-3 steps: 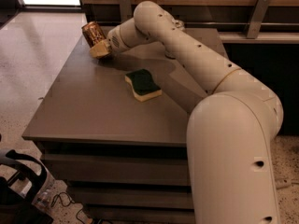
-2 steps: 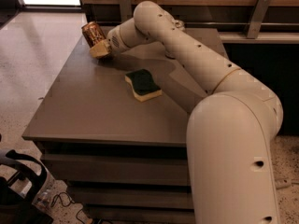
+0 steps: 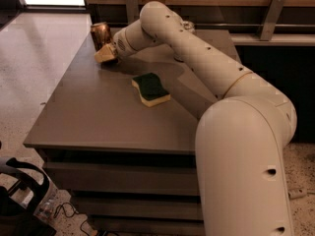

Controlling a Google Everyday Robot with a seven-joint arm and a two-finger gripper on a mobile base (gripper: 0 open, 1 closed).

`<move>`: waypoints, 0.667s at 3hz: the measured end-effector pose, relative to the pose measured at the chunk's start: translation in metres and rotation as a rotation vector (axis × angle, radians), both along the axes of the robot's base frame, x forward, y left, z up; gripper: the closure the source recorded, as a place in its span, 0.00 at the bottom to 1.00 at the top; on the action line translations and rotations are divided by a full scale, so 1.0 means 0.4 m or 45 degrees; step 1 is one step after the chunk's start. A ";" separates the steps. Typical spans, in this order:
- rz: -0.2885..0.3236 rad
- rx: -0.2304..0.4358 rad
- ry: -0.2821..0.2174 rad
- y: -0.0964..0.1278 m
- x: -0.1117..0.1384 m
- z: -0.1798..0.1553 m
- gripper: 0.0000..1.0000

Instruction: Place orange can upright

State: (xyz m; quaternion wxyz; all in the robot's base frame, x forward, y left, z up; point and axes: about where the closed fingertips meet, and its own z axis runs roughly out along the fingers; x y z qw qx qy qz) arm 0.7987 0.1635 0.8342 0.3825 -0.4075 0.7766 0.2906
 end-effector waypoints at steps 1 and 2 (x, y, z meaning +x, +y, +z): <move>0.006 -0.001 0.005 0.008 -0.002 -0.007 0.00; 0.006 -0.001 0.005 0.008 -0.002 -0.007 0.00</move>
Offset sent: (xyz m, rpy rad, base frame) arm -0.0006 0.0023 -0.0021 -0.0005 0.0028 0.0033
